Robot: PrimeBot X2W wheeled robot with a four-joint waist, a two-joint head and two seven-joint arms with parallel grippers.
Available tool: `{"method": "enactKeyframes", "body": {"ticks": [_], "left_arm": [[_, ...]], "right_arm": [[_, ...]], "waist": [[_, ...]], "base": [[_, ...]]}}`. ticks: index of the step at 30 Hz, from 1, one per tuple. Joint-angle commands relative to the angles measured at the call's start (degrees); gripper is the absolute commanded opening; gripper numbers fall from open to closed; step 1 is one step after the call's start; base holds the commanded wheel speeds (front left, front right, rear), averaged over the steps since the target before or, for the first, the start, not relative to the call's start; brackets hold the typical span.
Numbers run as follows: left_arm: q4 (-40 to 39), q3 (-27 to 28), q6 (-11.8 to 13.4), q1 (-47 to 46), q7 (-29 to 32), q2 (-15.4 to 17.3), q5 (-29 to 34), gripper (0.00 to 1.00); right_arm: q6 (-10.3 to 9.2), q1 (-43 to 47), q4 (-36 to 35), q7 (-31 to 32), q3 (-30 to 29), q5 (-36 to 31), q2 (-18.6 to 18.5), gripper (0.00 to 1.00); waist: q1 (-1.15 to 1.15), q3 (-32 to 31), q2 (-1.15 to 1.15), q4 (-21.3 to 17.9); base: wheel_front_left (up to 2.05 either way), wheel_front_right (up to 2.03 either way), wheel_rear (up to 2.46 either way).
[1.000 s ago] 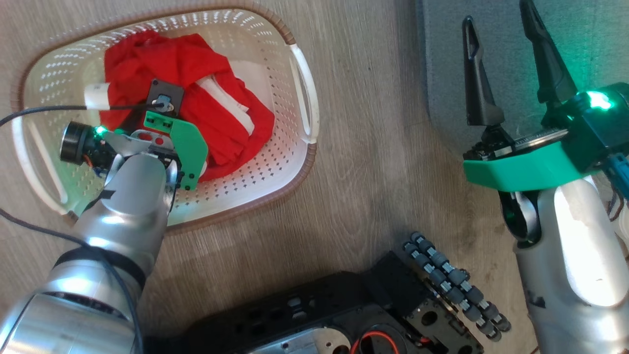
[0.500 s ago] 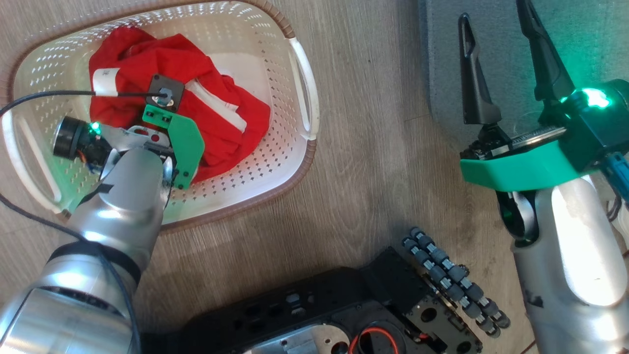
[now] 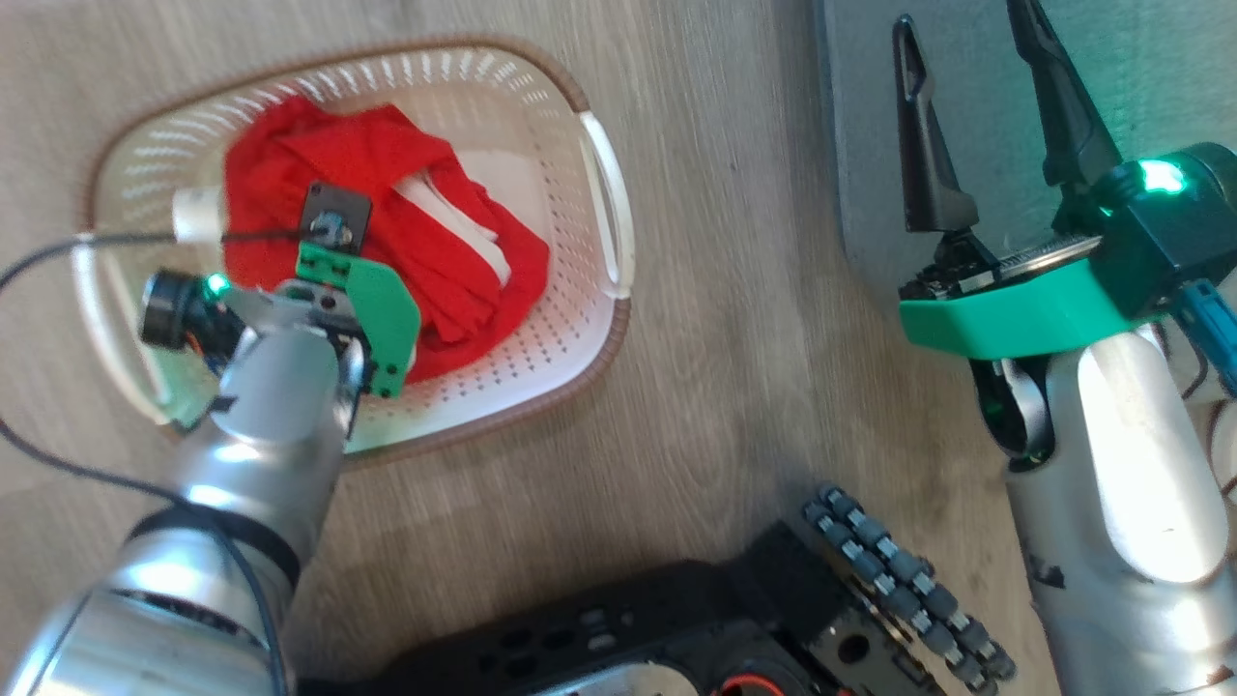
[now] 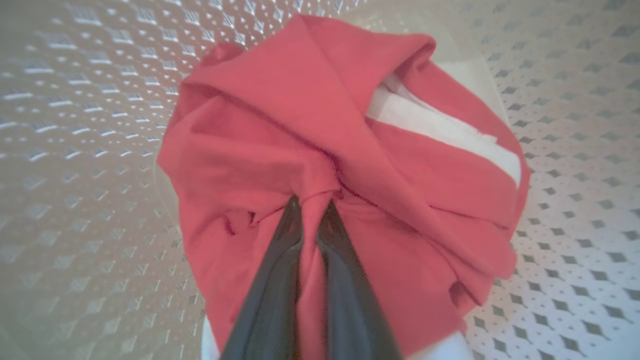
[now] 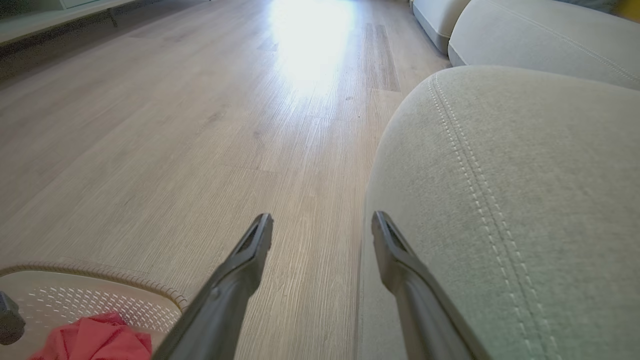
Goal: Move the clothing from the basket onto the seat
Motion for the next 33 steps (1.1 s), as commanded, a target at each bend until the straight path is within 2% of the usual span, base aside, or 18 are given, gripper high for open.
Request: {"method": "enactKeyframes", "body": {"ticks": [1,9,13,20,27,33], "left_arm": [[-0.36,1.34,-0.03,2.87,-2.03,0.28,-1.07,0.00],[-2.29,1.19,-0.61,5.31,-7.60,-0.42,-3.71,0.00],[-6.59,0.80,-0.59,7.62,-8.47,-0.46,-5.88,0.00],[-17.56,0.72,0.05,13.23,-8.54,-0.47,-5.33,0.00],[-29.32,5.25,1.02,19.75,-8.55,-0.46,-3.08,0.00],[-39.47,10.46,0.36,25.57,-8.55,-0.46,-0.79,0.00]], "right_arm": [[-0.01,2.19,-0.84,-0.36,0.26,-0.24,-0.50,1.00],[-0.01,4.00,0.90,-0.36,-0.67,-0.50,-2.01,1.00],[-0.01,5.40,1.98,-0.36,-0.54,-0.76,-2.69,1.00],[-0.01,8.47,4.16,-0.36,0.11,-0.91,-3.48,1.00],[-0.01,12.13,5.88,-0.36,0.42,-0.67,-3.47,1.00],[-0.01,14.76,6.83,-0.36,0.80,-0.95,-3.04,1.00]], "waist": [[0.00,-3.88,0.00,2.02],[0.00,-12.03,0.00,6.02],[0.00,-17.40,0.00,7.72],[0.00,-26.54,0.00,9.74],[0.00,-34.86,0.00,10.34],[0.00,-40.17,0.00,10.33]], "base": [[0.00,0.00,0.00],[0.00,0.00,0.00],[0.00,0.00,0.00],[0.00,0.00,0.00],[0.00,0.00,0.00],[0.00,0.00,0.00]]}}
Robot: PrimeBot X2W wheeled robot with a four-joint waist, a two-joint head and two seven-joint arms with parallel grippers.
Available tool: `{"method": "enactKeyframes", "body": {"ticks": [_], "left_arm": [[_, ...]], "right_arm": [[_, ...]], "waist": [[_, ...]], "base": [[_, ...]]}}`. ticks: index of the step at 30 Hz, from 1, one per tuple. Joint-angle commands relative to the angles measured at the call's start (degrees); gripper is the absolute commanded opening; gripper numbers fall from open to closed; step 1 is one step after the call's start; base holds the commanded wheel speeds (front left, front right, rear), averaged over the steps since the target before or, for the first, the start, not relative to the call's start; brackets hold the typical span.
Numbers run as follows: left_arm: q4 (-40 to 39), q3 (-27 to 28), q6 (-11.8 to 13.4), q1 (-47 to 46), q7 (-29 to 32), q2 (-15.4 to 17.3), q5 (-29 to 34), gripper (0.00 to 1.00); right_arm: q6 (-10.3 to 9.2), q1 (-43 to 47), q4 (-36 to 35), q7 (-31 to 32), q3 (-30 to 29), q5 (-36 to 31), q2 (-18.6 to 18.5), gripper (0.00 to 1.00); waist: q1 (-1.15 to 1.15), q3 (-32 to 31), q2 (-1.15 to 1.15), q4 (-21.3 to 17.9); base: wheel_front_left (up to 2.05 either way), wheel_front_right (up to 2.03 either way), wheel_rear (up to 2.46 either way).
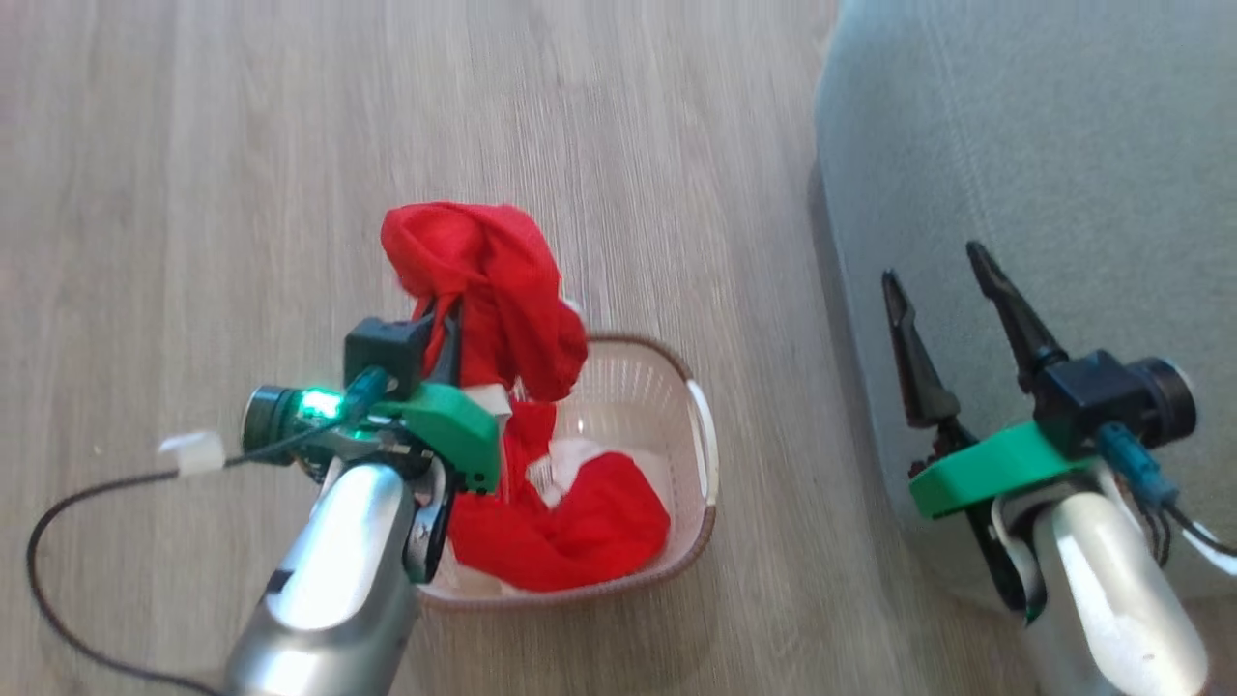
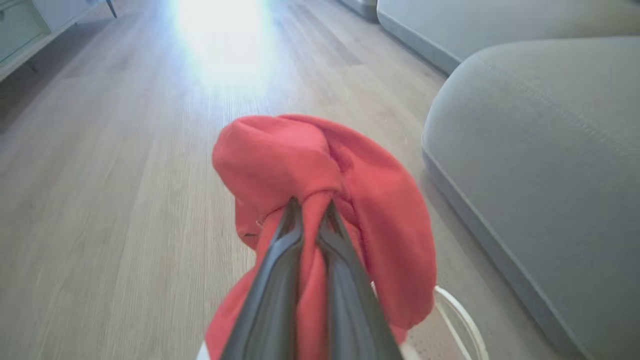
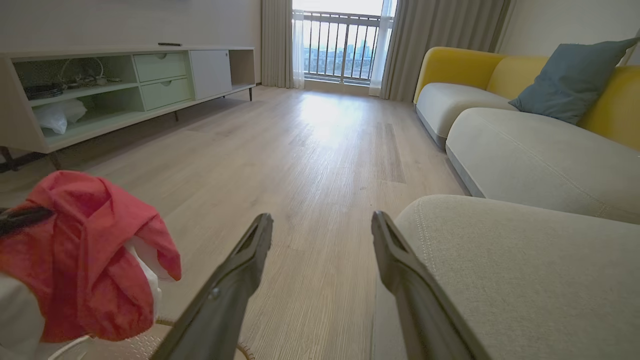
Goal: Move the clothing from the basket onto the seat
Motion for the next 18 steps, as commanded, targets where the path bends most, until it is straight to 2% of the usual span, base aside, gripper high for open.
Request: {"method": "enactKeyframes", "body": {"ticks": [1,10,14,18], "left_arm": [[-5.23,3.56,-0.37,0.82,-0.73,0.84,0.89,0.00],[-23.20,10.30,-1.52,8.84,-0.73,0.83,3.45,0.00],[-32.40,12.78,-0.27,10.49,-0.73,0.82,4.32,0.00],[-38.09,13.56,0.16,10.99,-0.73,0.82,5.07,0.00]], "right_arm": [[-0.01,0.90,-1.35,-0.37,1.51,-0.47,0.35,1.00],[-0.01,4.49,-0.51,-0.37,3.25,-0.07,0.18,1.00],[-0.01,5.47,-0.82,-0.37,3.76,0.06,0.02,1.00],[-0.01,5.90,-1.09,-0.37,4.06,0.20,0.23,1.00]], "waist": [[0.01,-4.06,0.00,0.32],[0.01,-9.75,0.00,0.13],[0.01,-10.34,0.00,0.05],[0.01,-10.73,0.00,0.12]], "base": [[0.00,0.00,0.00],[0.00,0.00,0.00],[0.00,0.00,0.00],[0.00,0.00,0.00]]}}
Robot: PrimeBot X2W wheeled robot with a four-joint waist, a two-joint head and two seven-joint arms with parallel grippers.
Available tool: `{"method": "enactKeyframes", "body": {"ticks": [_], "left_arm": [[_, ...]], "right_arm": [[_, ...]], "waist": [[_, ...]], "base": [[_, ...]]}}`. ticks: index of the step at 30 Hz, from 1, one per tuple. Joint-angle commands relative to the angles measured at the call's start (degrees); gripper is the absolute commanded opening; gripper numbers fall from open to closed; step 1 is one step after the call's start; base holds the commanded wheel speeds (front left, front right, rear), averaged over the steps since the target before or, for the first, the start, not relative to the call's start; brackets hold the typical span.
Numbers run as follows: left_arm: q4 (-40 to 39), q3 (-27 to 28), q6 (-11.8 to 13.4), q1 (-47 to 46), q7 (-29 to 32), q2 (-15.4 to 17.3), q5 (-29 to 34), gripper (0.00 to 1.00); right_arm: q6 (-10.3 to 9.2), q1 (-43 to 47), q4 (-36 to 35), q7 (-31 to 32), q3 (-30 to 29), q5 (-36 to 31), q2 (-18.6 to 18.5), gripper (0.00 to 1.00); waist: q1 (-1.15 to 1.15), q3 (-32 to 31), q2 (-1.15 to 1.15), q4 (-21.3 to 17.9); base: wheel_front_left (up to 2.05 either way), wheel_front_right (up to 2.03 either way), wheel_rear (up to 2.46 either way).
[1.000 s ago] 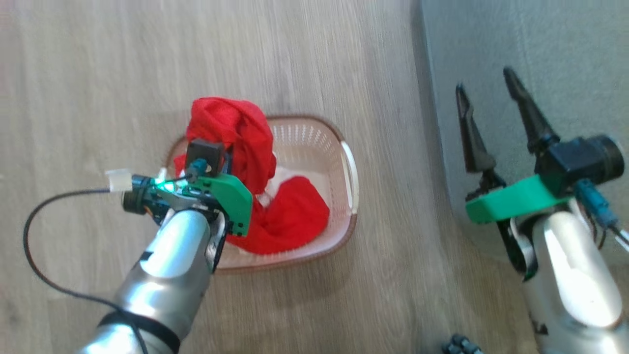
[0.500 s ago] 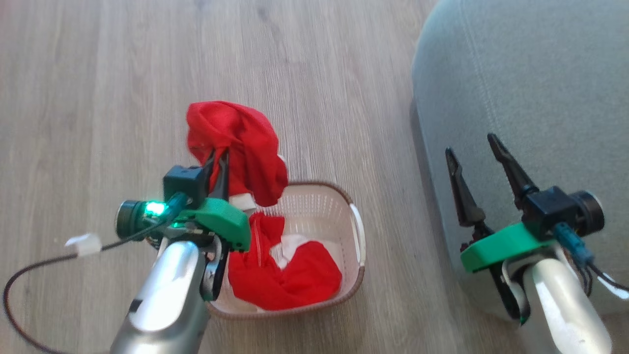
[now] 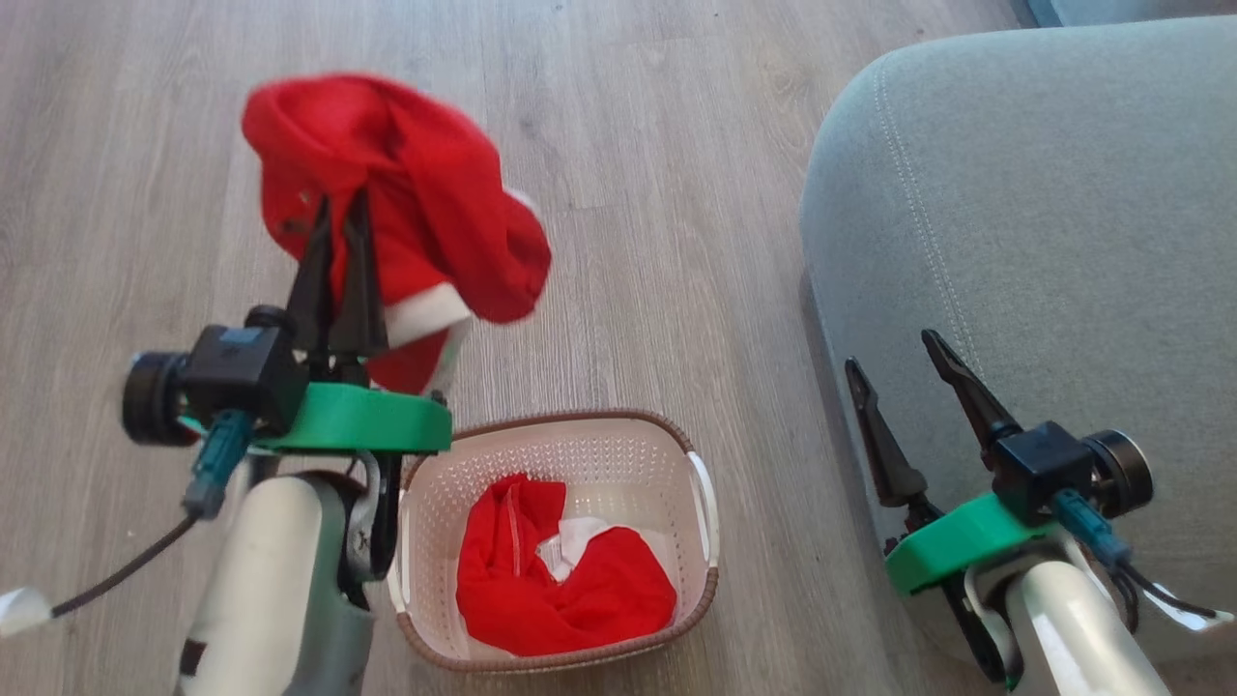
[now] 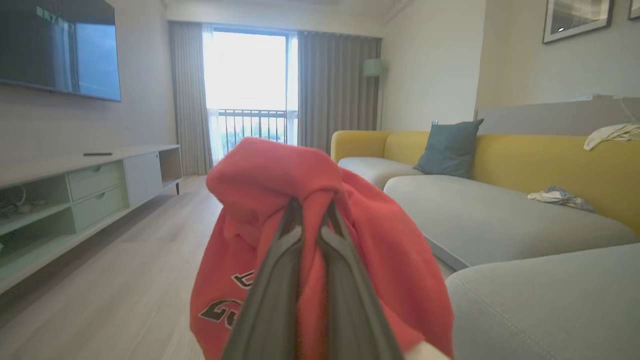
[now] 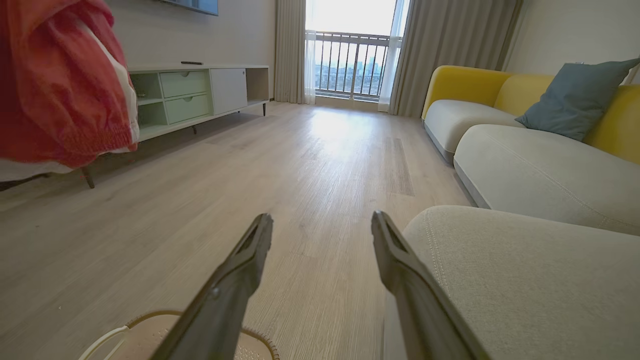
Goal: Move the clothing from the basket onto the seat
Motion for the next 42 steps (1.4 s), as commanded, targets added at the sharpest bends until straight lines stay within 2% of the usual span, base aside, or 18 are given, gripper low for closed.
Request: {"method": "enactKeyframes", "body": {"ticks": [1,4,11,18,25,35,42], "left_arm": [[-3.30,2.25,0.32,-1.15,-0.54,0.70,0.93,0.00],[-7.29,2.10,0.19,-1.33,-0.54,0.70,3.89,0.00],[-12.19,-0.17,-0.29,-1.62,-0.54,0.70,5.43,0.00],[-10.73,-3.85,-2.27,-1.21,-0.54,0.70,7.94,0.00],[-9.55,-6.85,-4.51,-1.69,-0.54,1.59,9.51,0.00],[-9.59,-11.20,-5.39,-2.93,-0.54,2.85,10.57,0.00],[-9.99,-15.90,-6.13,-4.21,-0.55,3.99,11.62,0.00]], "right_arm": [[-0.01,-0.58,-2.11,-0.37,1.32,0.16,0.15,1.00],[-0.01,-0.53,-2.31,-0.37,2.10,0.26,0.14,1.00],[-0.01,-0.79,-4.44,-0.37,4.39,1.13,-0.23,1.00],[-0.01,-1.69,-8.80,-0.37,8.64,2.58,-1.56,1.00],[-0.01,-2.83,-13.64,-0.37,13.33,4.07,-4.45,1.00],[-0.01,-5.76,-17.65,-0.37,19.82,6.23,-8.88,1.00],[-0.01,-7.66,-17.06,-0.37,21.11,5.97,-10.04,1.00]], "waist": [[0.01,-0.09,0.00,-0.01],[0.01,-0.33,0.00,-0.18],[0.01,-0.71,0.00,-1.00],[0.01,-0.65,0.00,-1.64],[0.01,-0.02,0.00,-1.74],[0.01,0.93,0.00,-1.27],[0.01,1.09,0.00,-0.76]], "base": [[0.00,0.00,0.00],[0.00,0.00,0.00],[0.00,0.00,0.00],[0.00,0.00,0.00],[0.00,0.00,0.00],[0.00,0.00,0.00],[0.00,0.00,0.00]]}}
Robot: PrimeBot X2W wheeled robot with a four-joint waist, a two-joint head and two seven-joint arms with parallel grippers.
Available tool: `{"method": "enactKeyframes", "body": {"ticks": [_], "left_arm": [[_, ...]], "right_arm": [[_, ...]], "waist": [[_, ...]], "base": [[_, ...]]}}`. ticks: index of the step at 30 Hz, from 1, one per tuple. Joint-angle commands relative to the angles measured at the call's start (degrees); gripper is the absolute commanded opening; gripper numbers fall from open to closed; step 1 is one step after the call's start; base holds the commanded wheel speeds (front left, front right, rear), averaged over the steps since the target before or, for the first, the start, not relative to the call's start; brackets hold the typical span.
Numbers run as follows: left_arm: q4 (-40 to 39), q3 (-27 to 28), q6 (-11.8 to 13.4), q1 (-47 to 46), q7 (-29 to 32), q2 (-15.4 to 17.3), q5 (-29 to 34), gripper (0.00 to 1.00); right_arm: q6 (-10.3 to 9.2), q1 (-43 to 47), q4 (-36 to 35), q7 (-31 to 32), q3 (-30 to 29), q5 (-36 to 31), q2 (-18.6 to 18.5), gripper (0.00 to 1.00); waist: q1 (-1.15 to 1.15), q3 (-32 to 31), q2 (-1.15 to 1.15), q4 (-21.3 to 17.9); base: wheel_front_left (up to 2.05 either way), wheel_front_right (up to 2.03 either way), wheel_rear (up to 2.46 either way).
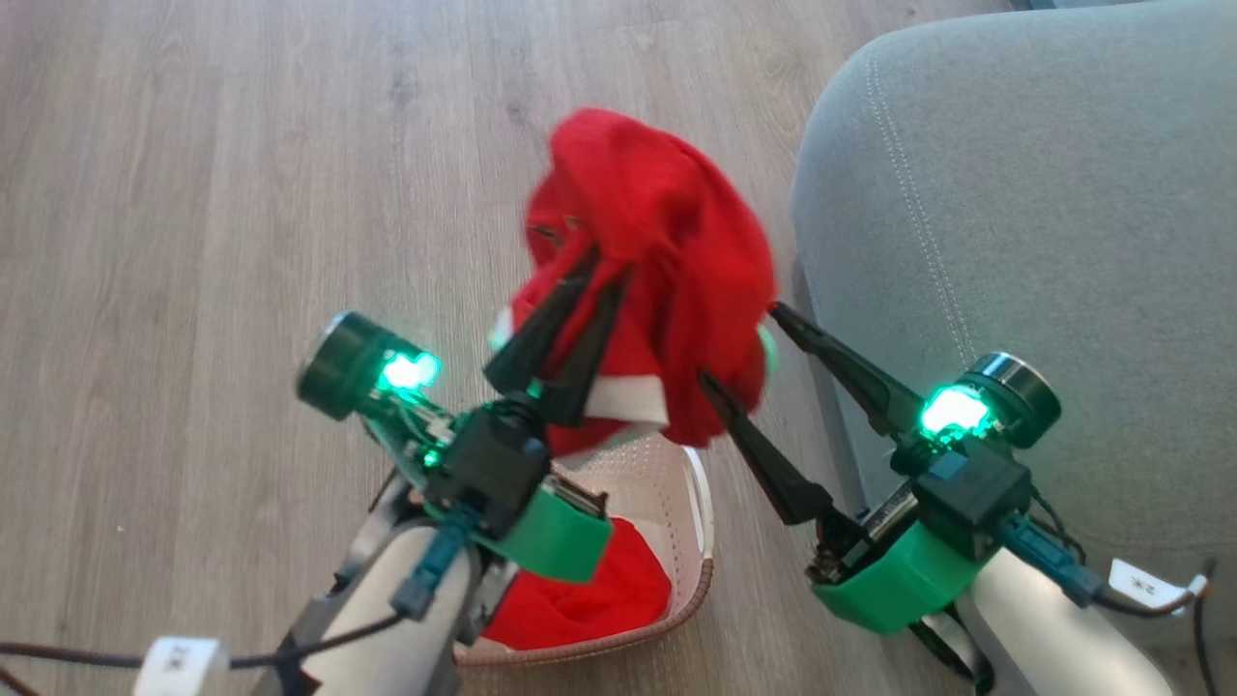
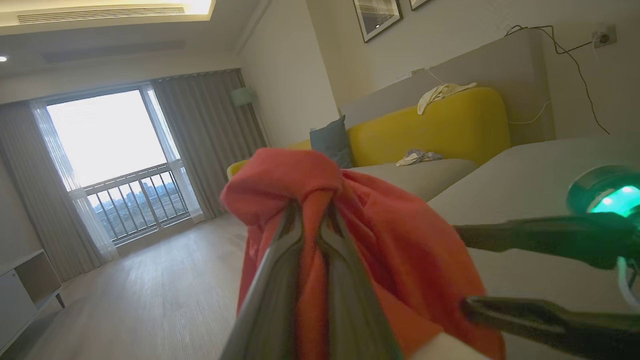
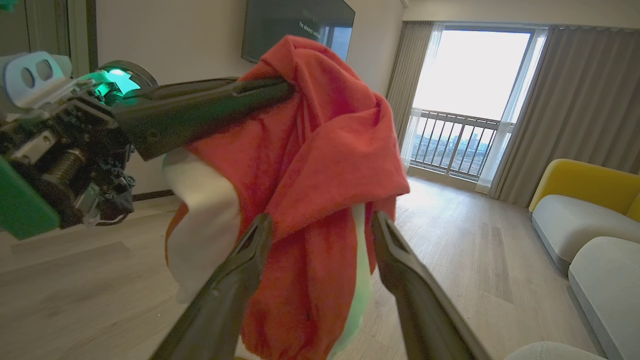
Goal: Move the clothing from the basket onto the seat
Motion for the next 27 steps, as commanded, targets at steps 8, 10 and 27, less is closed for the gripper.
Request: {"method": "enactKeyframes", "body": {"ticks": [8,10,27], "left_arm": [[-3.81,-4.29,-1.57,-4.26,-0.28,1.71,-0.74,0.00],[-3.82,-5.85,-2.56,-4.55,-0.28,2.36,-0.66,0.00],[0.73,-10.44,-8.82,-3.78,-0.28,1.48,-5.83,0.00]], "right_arm": [[-0.01,-2.89,1.39,-0.37,0.22,-0.40,-1.06,1.00],[-0.01,-3.36,1.77,-0.37,0.73,-0.68,-1.43,1.00],[-0.01,-5.95,3.04,-0.37,4.62,-1.51,-0.71,0.83]], "waist": [[0.00,-0.08,0.00,0.86],[0.00,-0.04,0.00,1.00],[0.00,-0.41,0.00,1.94]], "base": [[0.00,0.00,0.00],[0.00,0.00,0.00],[0.00,0.00,0.00]]}}
